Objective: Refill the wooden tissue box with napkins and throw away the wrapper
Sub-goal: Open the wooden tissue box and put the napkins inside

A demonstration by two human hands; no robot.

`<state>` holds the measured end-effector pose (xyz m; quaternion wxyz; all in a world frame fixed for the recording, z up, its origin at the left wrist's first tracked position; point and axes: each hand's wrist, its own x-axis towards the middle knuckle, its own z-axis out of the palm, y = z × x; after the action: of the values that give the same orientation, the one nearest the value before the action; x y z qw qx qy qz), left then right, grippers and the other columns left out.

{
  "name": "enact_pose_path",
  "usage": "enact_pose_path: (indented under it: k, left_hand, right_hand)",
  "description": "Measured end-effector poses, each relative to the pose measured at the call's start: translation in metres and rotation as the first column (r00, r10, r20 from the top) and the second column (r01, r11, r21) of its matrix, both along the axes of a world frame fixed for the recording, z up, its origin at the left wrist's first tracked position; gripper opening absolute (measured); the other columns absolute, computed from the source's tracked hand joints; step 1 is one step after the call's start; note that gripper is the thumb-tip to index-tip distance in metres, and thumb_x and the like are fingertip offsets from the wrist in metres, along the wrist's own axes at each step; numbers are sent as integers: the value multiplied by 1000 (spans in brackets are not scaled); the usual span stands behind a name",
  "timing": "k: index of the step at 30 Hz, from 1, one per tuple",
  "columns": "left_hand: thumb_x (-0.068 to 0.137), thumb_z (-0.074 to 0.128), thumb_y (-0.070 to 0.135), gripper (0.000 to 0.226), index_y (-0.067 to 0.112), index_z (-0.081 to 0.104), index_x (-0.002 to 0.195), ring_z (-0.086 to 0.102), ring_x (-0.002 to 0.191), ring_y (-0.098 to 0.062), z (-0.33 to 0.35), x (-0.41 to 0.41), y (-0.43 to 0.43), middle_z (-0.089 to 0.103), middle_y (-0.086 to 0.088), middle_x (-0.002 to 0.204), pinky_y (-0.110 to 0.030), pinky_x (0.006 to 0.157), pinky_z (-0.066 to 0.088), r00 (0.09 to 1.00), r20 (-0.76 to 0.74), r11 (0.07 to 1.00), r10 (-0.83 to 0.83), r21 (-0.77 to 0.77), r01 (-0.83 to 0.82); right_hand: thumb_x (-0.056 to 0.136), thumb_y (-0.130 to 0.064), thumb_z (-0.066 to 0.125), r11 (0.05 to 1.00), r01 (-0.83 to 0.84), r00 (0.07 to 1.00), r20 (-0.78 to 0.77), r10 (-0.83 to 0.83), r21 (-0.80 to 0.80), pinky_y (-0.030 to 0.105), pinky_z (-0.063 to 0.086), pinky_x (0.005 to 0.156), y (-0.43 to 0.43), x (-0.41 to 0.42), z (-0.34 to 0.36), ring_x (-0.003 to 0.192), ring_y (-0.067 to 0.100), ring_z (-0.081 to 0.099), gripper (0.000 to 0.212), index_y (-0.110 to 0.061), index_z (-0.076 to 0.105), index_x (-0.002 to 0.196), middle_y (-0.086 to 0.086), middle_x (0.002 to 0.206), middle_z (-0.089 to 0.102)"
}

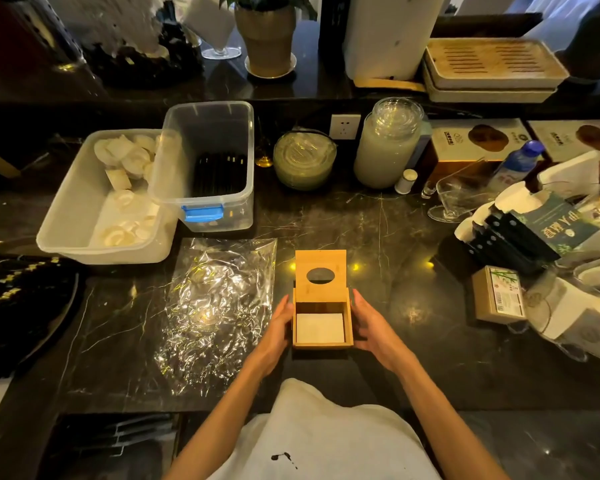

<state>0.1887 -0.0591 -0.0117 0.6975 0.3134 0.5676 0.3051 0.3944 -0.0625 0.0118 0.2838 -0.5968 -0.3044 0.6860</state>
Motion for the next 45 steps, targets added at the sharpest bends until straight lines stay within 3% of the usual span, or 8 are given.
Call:
enact_pose_path:
  k: [5,10,15,21,27,36,40,45]
  left_hand:
    - [99,31,53,52,41,24,149,14,149,-32,27,-5,45,20,-3,162,-68,111,13,999,48,998,-1,-70,4]
    - [94,25,67,43,56,46,130,37,137,-30,33,0,57,34,-1,155,-58,90,42,978,187,990,-95,-86,113]
    - [88,26,75,73,23,55,131,33,141,-33,20,-15,49,40,-10,151,-70,105,30,969,248,995,12,-103,13]
    - [73,81,28,63,37,54,129,47,131,-24,6,-25,21,44,1,145,-49,100,50,991,131,999,20,42,-26]
    - [89,60,-4,88,28,9,154,26,146,-26,-1,-14,2,17,-5,162,-54,116,30,995,0,995,-97,18,97]
    - [97,52,10,78,27,2,154,45,131,-6,1,-4,-14,33,-1,153,-22,102,45,960,-72,961,-271,39,275]
    - [95,45,-8,82,21,-4,154,25,145,-23,0,6,11,24,-10,158,-48,122,19,942,-186,954,-280,58,295]
    - [89,44,-14,78,16,10,153,34,138,-22,27,17,112,36,-11,148,-43,118,27,919,-312,929,-242,197,312]
  right_hand:
    - [92,-70,29,992,25,980,-191,-49,-126,72,17,110,39,23,2,148,39,7,58,-50,28,146,0,164,13]
    - [87,-77,23,984,-59,956,-294,7,-169,75,15,106,50,22,1,147,41,15,65,-47,34,144,0,163,16]
    - [88,-75,25,984,10,950,-305,-65,-179,71,25,104,45,29,-2,143,42,24,66,-33,61,124,4,158,28]
    - [86,-36,70,999,-10,999,-44,12,49,51,50,98,16,26,-17,143,28,30,61,-54,41,137,-1,158,25]
    - [94,-11,61,992,-57,988,151,40,112,44,46,102,-1,9,-23,145,28,28,81,-40,12,153,6,163,14]
    - [94,-24,61,981,-159,970,205,133,113,42,43,108,-27,6,-23,138,26,40,74,-31,18,154,2,155,37]
    - [93,-4,60,963,-191,947,293,130,191,50,43,107,1,-1,-17,132,25,49,68,-16,28,152,9,144,52]
    - [90,4,58,922,-256,907,403,125,290,44,37,111,108,3,3,134,25,45,69,-9,29,151,11,147,47]
